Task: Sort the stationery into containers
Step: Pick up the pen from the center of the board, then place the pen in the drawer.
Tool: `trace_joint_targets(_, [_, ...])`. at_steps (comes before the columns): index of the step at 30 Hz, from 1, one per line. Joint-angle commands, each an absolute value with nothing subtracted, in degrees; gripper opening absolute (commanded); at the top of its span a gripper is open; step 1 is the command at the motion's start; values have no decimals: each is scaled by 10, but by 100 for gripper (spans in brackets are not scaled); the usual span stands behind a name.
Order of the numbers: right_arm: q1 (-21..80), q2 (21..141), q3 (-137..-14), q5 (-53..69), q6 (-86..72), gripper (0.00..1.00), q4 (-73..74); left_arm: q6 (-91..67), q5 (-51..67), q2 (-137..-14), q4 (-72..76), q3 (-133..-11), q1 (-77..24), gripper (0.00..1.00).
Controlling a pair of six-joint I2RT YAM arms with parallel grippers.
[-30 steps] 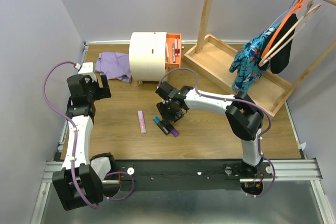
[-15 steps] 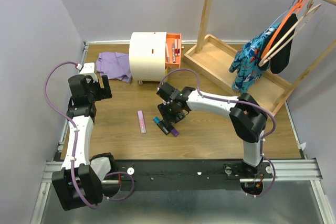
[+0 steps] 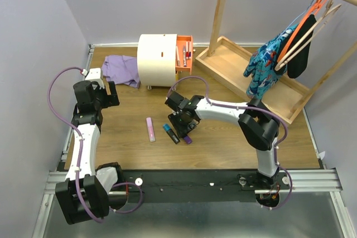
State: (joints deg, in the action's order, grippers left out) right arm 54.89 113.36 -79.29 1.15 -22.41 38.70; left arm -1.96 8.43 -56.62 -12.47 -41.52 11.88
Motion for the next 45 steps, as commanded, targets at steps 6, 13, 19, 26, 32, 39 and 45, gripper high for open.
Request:
trace_joint_targets(6, [560, 1139, -777, -39, -185, 10, 360, -21, 72, -564, -120, -422, 116, 99])
trace_joint_targets(13, [544, 991, -805, -42, -124, 1, 364, -12, 89, -584, -123, -455, 116, 99])
trace_joint_targets(19, [499, 886, -836, -13, -76, 1, 294, -36, 103, -594, -106, -474, 116, 99])
trace_joint_targets(26, [435, 919, -955, -11, -104, 1, 224, -42, 101, -613, -111, -499, 118, 99])
trace_joint_targets(32, [360, 1026, -1106, -28, -113, 1, 211, -61, 117, -633, -113, -525, 133, 99])
trace_joint_targets(39, [304, 1173, -1254, -4, -149, 1, 252, -60, 118, -637, -122, -534, 138, 99])
trace_joint_targets(45, [301, 1217, -1288, 36, -170, 31, 258, -64, 124, -640, -120, -530, 141, 99])
